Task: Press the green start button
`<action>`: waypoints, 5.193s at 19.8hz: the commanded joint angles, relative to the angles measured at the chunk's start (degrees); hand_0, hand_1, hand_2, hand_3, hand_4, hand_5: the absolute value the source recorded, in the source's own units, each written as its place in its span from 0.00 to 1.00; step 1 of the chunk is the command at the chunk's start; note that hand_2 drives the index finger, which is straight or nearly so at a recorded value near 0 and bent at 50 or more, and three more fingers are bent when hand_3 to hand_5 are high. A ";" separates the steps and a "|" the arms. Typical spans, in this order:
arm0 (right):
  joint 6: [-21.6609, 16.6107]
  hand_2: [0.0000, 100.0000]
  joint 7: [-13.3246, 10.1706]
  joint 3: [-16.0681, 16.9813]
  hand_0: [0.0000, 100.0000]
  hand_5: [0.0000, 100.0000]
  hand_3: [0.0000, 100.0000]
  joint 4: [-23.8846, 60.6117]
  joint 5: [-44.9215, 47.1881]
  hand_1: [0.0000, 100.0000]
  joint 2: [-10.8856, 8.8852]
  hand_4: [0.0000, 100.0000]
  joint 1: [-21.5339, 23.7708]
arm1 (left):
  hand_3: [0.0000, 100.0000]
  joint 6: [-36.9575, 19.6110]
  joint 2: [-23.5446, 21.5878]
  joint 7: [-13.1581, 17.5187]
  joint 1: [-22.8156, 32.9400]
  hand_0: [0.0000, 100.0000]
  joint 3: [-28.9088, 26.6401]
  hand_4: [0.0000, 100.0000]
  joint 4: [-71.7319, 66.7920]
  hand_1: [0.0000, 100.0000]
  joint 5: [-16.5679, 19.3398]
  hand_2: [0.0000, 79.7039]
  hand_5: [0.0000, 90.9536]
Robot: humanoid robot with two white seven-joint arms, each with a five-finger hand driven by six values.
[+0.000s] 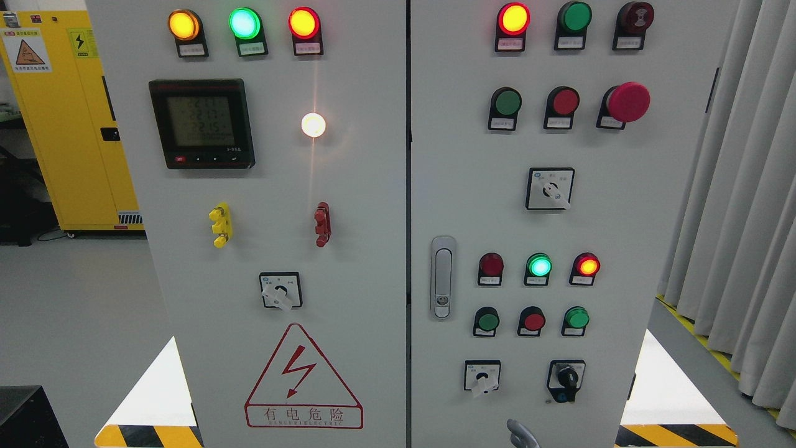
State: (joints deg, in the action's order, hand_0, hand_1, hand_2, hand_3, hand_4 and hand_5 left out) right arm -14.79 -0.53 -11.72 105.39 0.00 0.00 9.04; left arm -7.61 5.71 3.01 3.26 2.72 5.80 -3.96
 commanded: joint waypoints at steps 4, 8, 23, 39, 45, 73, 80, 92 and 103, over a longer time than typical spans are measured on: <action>-0.15 0.00 -0.08 0.04 0.33 0.02 0.00 0.08 -1.32 0.57 -0.62 0.02 0.10 | 0.00 -0.03 0.00 -0.02 -0.01 0.12 0.00 0.00 -0.09 0.56 0.00 0.00 0.00; -0.15 0.00 0.00 0.03 0.33 0.02 0.00 0.08 -1.41 0.57 -0.62 0.03 0.01 | 0.00 -0.03 0.00 -0.02 -0.01 0.12 0.00 0.00 0.00 0.56 0.00 0.00 0.00; -0.59 0.00 -5.97 5.66 0.54 1.00 0.88 -2.63 -51.04 0.89 -0.18 0.95 -10.35 | 0.00 -0.03 0.00 -0.02 -0.01 0.12 0.00 0.00 0.00 0.56 0.00 0.00 0.00; -0.24 0.00 -6.41 8.38 0.57 1.00 0.92 -5.72 -67.85 1.00 -0.09 1.00 -18.89 | 0.00 -0.03 0.00 -0.02 -0.01 0.12 0.00 0.00 0.00 0.56 0.00 0.00 0.00; -0.24 0.00 -5.97 8.21 0.61 1.00 0.93 -5.81 -69.43 1.00 -0.18 1.00 -19.94 | 0.00 -0.03 0.00 -0.02 -0.01 0.12 0.00 0.00 0.00 0.56 0.00 0.00 0.00; 0.20 0.00 -5.00 8.12 0.68 1.00 0.93 -11.26 -68.73 1.00 -0.09 1.00 -23.63 | 0.00 -0.03 0.00 -0.02 -0.01 0.12 0.00 0.00 0.00 0.56 0.00 0.00 0.00; -0.41 0.00 -8.34 8.30 0.69 1.00 0.93 -9.15 -68.47 1.00 0.26 1.00 -22.32 | 0.00 -0.03 0.00 -0.02 -0.01 0.12 0.00 0.00 0.00 0.56 0.00 0.00 0.00; -3.67 0.00 -11.25 7.16 0.77 1.00 0.93 -3.79 -64.98 1.00 1.14 1.00 -19.95 | 0.00 -0.03 0.00 -0.02 -0.01 0.12 0.00 0.00 0.00 0.56 0.00 0.00 0.00; -2.97 0.03 -1.59 1.97 0.71 0.29 0.31 3.33 -9.87 0.76 0.97 0.33 -12.22 | 0.00 -0.03 0.00 -0.02 -0.01 0.12 0.00 0.00 0.00 0.56 0.00 0.00 0.00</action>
State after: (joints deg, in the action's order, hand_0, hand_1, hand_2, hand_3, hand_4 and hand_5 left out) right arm -18.16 -6.18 -6.46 102.39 -32.30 0.00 -7.36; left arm -7.61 5.71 3.01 3.26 2.72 5.80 -3.96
